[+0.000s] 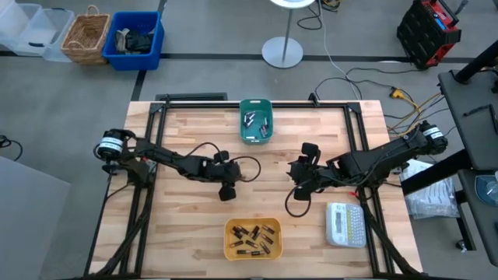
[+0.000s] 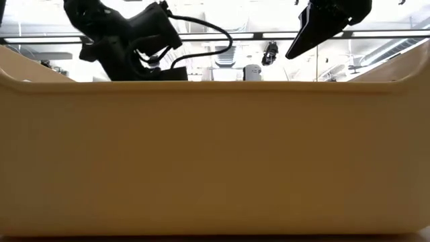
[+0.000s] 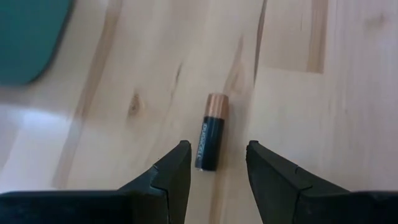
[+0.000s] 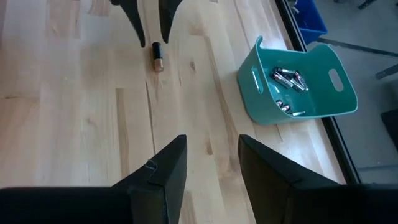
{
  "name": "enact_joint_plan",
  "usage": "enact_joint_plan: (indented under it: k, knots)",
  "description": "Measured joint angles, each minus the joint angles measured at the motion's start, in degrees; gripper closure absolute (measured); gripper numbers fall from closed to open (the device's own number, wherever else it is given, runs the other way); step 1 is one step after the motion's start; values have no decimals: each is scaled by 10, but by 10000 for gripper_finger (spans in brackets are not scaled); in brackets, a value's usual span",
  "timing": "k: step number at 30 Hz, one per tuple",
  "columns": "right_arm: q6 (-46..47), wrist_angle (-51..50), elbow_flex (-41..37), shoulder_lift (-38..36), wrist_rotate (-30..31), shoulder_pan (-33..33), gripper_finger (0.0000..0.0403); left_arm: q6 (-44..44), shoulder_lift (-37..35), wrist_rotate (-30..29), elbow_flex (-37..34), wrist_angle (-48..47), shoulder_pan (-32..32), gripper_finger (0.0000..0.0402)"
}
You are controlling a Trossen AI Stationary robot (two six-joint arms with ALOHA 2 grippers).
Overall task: Sort batteries
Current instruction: Put the black battery into the yellow bin
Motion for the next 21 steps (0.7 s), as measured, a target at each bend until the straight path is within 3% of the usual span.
enact_joint_plan:
  k: [14,21]
  knots:
    - [5,2,3,0,0,0,286,34,24,4,-42,97,3,267]
    - [5,4,3,0,0,0,278,36,55,2,-40,110,3,267]
